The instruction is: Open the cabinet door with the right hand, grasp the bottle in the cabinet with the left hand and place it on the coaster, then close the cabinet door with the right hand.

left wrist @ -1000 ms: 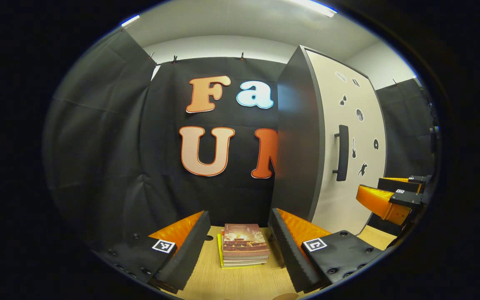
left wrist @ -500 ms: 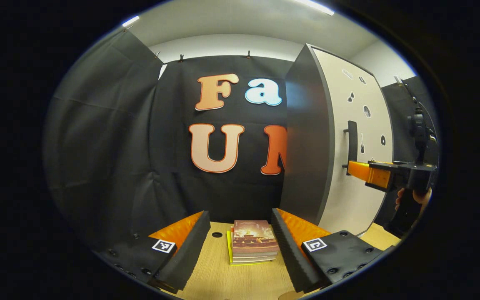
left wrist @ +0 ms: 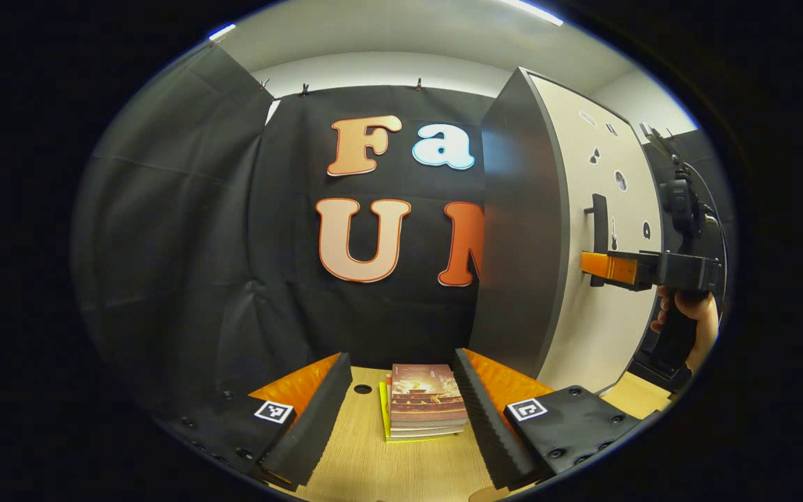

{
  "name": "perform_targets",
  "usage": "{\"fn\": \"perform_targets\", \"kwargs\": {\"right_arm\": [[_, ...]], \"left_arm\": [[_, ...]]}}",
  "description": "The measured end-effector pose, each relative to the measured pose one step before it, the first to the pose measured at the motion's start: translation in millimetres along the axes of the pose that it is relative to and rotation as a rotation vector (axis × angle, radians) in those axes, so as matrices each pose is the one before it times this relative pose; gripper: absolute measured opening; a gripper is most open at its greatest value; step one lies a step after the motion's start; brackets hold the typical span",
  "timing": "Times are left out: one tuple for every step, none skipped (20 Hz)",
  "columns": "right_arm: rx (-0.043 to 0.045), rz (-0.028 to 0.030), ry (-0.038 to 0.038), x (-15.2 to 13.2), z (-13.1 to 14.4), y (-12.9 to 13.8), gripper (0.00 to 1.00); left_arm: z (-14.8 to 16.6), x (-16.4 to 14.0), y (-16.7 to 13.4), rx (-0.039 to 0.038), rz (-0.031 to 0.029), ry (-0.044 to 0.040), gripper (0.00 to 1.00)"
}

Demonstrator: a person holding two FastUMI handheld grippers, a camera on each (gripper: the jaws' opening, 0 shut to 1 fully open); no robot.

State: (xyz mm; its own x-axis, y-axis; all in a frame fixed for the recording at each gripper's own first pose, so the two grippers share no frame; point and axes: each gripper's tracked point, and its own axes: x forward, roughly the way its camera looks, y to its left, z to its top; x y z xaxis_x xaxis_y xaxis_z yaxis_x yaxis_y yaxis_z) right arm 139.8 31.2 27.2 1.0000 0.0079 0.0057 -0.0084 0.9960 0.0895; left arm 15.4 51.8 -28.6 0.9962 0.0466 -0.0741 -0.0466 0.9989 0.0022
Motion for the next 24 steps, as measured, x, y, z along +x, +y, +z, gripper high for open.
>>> {"fn": "perform_targets", "kwargs": {"right_arm": [[0.00087,-0.00924,-0.00326,-0.67,0.73,0.58,0.34],[-0.00167,-0.01069,0.00227,-0.54,-0.93,-1.26,0.35],[0.00846,-0.01292,0.00038,-0.51,0.25,0.04,0.34],[0.00491,-0.0117,0.00246,1.19,0.39,0.11,0.31],[0.00112,-0.00843,0.00032,-1.38,-0.3,-0.98,0.29],[0.00628,-0.00736,-0.00011,-0.82,0.31,0.06,0.26],[0.0024,-0.00398,-0.00397,-0.88,0.44,-0.65,0.21],[-0.00034,-0.0035,-0.00222,-1.21,0.09,-0.03,0.22],[0.00101,-0.00495,-0.00065,-1.79,0.29,-1.03,0.19],[-0.00011,-0.00253,-0.00317,-1.98,0.51,-0.2,0.2],[0.00058,-0.00103,-0.00507,-2.63,0.61,-0.79,0.17],[-0.00249,0.00004,-0.00801,-2.82,1.11,-0.55,0.19],[-0.0054,0.002,-0.0072,-3.45,0.28,-1.09,0.19],[-0.00308,0.0018,-0.0093,-6.34,2.99,-1.37,0.19],[-0.00254,0.006,-0.00718,-6.66,2.07,-2.23,0.19],[0.00292,0.01347,-0.00433,-9.85,4.85,-0.5,0.19],[-0.00202,0.01608,0.00344,-8.63,1.45,-2.24,0.19],[-0.00378,0.02222,0.00118,-11.41,-1.31,-4.49,0.19],[0.00471,0.02527,0.00215,-12.83,-0.86,-4.75,0.17],[0.00442,0.02554,0.00647,-19.26,-1.83,-9.97,0.15],[0.00092,0.02301,-0.00072,-15.55,0.94,-6.69,0.16],[-0.00025,0.01944,0.00189,4.74,1.94,3.21,0.17],[-0.00441,0.01747,-0.00246,-2.44,0.96,-1.27,0.16],[-0.00177,0.01579,-0.00529,-5.46,0.88,-3.11,0.15]], "left_arm": [[-1.5,0.82,0.35,0.00009,-0.00799,0.00149,0.97],[-0.61,2.29,0.18,0.00105,-0.00716,0.0018,0.96],[-0.42,2.08,1.79,0.00352,-0.00761,0.00178,0.98],[0.58,2.17,1.08,0.00283,-0.0082,0.00023,0.97],[0.18,3.46,-0.08,0.00129,-0.0113,0.00131,0.97],[0.6,2.83,0.0,-0.00004,-0.01375,0.00125,0.96],[0.09,3.23,-0.63,0.00168,-0.01351,-0.00082,0.96],[2.16,2.76,-0.88,0.00365,-0.01141,-0.00433,0.96],[1.88,1.97,-0.58,0.00507,-0.00722,-0.0048,0.96],[1.15,1.5,-1.35,0.00674,-0.00256,-0.00253,0.97],[1.46,0.22,-1.36,0.00553,-0.00044,-0.00391,0.96],[2.52,-2.19,-3.71,0.00449,0.00065,-0.00467,0.96],[2.4,-5.57,-5.81,0.00231,-0.00064,-0.00172,0.96],[0.81,-5.5,-6.34,-0.00124,-0.00115,0.00297,0.96],[0.0,-8.04,-6.66,-0.00373,0.00282,0.00126,0.96],[0.44,-7.44,-5.88,-0.00482,0.00642,-0.00108,0.97],[-0.14,-10.05,-5.59,-0.0059,0.0115,-0.00391,0.97],[0.76,-9.86,-6.48,-0.004,0.0144,-0.00155,0.96],[1.48,-6.78,-6.49,-0.0016,0.01845,-0.0022,0.98],[1.82,-7.78,-7.03,-0.00038,0.0172,-0.00281,0.94],[0.78,-8.39,-8.27,-0.0058,0.01517,-0.00431,0.94],[0.74,-11.19,-10.15,-0.01431,0.01334,-0.00195,0.94],[-1.44,-9.38,-8.28,-0.01223,0.00997,0.00129,0.96],[-0.72,-13.04,-9.87,-0.0119,0.01333,0.00117,0.96]]}}
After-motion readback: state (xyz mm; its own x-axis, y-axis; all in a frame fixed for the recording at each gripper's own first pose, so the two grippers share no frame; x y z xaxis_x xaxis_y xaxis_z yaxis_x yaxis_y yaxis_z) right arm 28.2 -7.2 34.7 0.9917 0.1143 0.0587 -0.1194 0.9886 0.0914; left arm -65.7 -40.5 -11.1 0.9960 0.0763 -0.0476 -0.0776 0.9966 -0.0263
